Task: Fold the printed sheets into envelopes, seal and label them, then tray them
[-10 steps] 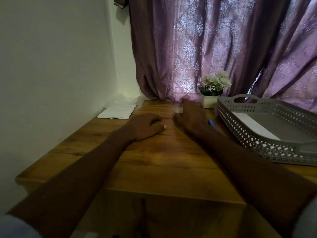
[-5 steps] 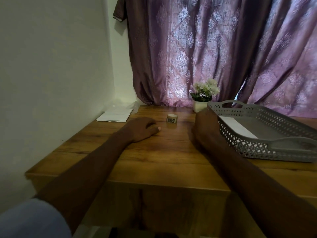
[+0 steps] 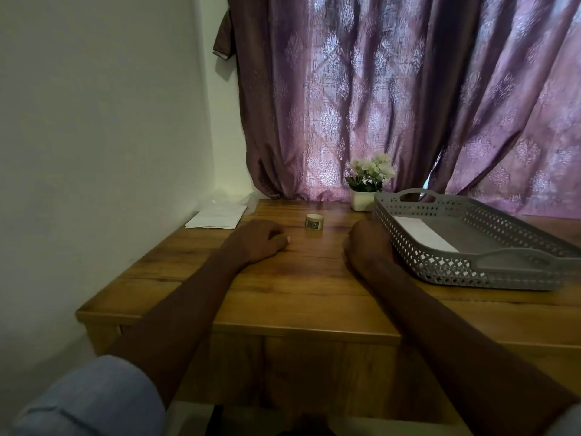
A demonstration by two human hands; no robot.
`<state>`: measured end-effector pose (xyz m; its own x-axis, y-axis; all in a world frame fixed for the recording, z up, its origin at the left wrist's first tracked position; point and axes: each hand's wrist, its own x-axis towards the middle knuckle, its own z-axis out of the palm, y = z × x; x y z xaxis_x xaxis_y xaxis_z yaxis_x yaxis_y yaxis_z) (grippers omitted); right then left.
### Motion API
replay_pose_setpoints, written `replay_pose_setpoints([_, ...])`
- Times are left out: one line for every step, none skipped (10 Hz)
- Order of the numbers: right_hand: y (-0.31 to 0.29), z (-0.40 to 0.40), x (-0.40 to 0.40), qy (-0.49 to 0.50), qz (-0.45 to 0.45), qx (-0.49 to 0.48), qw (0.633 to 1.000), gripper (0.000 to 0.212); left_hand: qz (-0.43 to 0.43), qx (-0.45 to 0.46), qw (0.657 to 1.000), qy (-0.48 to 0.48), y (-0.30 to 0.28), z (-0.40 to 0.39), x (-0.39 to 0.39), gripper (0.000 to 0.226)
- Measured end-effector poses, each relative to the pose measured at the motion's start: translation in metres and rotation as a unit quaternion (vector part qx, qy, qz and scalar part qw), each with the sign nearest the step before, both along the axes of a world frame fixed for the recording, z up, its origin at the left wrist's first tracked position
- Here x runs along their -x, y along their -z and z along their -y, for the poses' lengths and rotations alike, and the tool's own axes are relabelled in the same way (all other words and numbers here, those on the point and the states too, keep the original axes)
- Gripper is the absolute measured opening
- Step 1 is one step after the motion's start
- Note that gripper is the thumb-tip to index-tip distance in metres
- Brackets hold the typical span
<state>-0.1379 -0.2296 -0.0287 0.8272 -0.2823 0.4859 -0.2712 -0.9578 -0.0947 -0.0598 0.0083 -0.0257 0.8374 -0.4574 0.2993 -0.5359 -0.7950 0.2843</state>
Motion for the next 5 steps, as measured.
replay_pose_setpoints([-0.001,-0.002,0.002,-0.003,0.005,-0.021,1.0,0.01,0.008,0.01,1.0,-0.008,0.001,-0.001,0.007,0.051])
replay_pose_setpoints([-0.002,-0.001,0.002,-0.016,0.0,-0.038,0.999,0.011,0.031,0.01,0.999,-0.012,0.001,-0.002,0.016,0.042])
replay_pose_setpoints([-0.002,-0.002,0.004,-0.01,0.038,-0.049,0.998,0.017,0.049,0.017,0.999,-0.016,-0.001,-0.001,0.024,0.036])
replay_pose_setpoints([-0.004,-0.007,0.021,-0.008,0.128,-0.015,0.992,0.033,0.069,0.033,0.997,-0.02,0.002,-0.003,0.033,0.041])
replay_pose_setpoints([-0.007,-0.02,0.035,-0.095,0.194,-0.002,0.976,0.035,0.095,0.05,0.994,-0.003,0.004,0.0,0.04,0.051])
